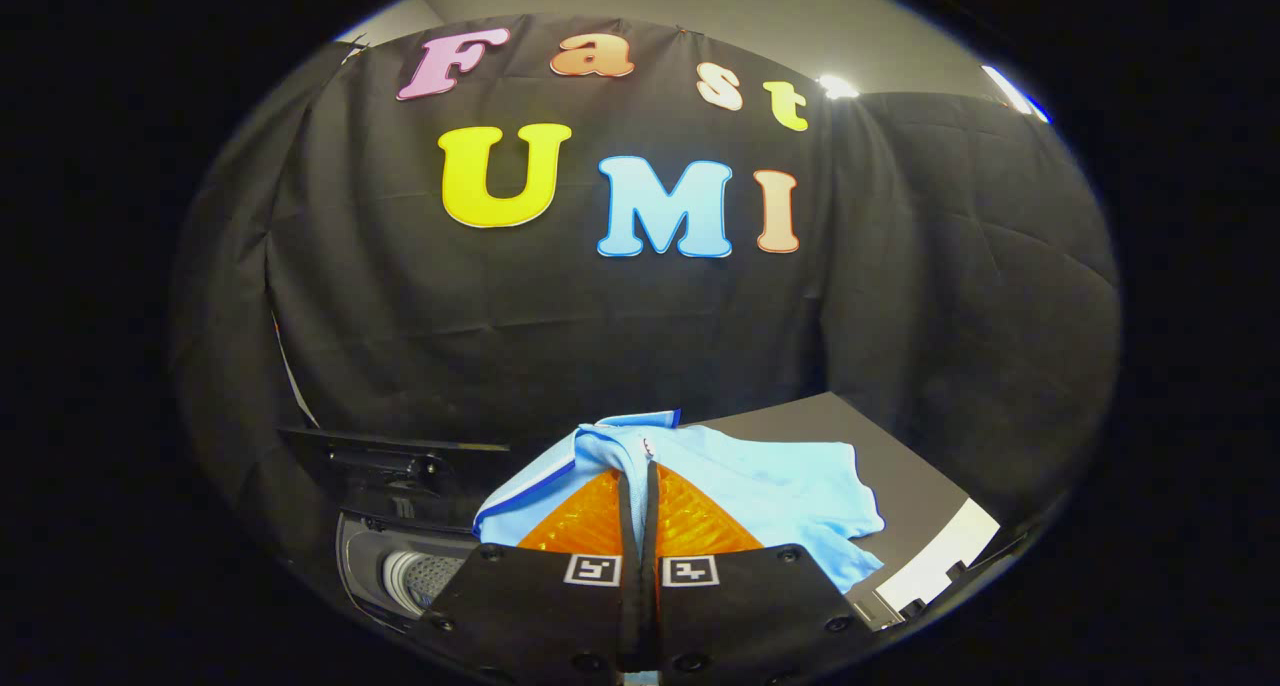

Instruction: Put the clothes into the washing machine and then close the washing machine lid.

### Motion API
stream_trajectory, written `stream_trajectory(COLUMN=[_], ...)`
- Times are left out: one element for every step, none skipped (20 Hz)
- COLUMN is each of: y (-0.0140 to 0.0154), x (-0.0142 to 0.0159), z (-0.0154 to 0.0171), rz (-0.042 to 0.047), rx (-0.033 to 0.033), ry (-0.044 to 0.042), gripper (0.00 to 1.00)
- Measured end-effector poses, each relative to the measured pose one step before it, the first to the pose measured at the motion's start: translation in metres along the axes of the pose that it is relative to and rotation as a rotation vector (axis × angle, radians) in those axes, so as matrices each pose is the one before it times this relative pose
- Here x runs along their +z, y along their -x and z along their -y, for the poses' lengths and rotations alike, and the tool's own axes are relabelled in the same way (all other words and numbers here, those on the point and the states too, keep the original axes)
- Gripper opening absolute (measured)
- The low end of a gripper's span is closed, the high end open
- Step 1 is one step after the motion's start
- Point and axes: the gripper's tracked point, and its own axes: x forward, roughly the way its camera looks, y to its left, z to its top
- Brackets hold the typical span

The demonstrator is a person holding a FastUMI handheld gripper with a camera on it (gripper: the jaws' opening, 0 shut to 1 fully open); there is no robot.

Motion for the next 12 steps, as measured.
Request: stream_trajectory(y=[0.00259, 0.00366, 0.00313, 0.00296, 0.00341, 0.00128, 0.00182, 0.00226, 0.00125, 0.00274, 0.00112, 0.00086], x=[-0.00112, 0.00064, 0.00141, 0.0016, 0.00053, 0.00105, -0.00192, -0.00003, 0.00032, 0.00019, 0.00001, -0.00074], z=[-0.00696, -0.00603, -0.00682, -0.00685, -0.00852, -0.00799, -0.00774, -0.0087, -0.00871, -0.0078, -0.00774, -0.00907], rz=[-0.00024, 0.0039, 0.00637, 0.00812, 0.00736, 0.00219, -0.00129, 0.00193, 0.00291, 0.0013, -0.00072, -0.0008], rx=[0.00288, 0.00343, 0.00562, 0.00718, 0.01216, 0.00755, 0.01158, 0.01551, 0.01025, 0.01151, 0.00953, 0.01119], ry=[0.00974, 0.01009, 0.01071, 0.00991, 0.00735, 0.00478, 0.0012, -0.0017, 0.00174, 0.0057, 0.00413, 0.00535], gripper=[0.01, 0.01, 0.01, 0.01, 0.01, 0.01, 0.01, 0.01, 0.01, 0.01, 0.01, 0.01])
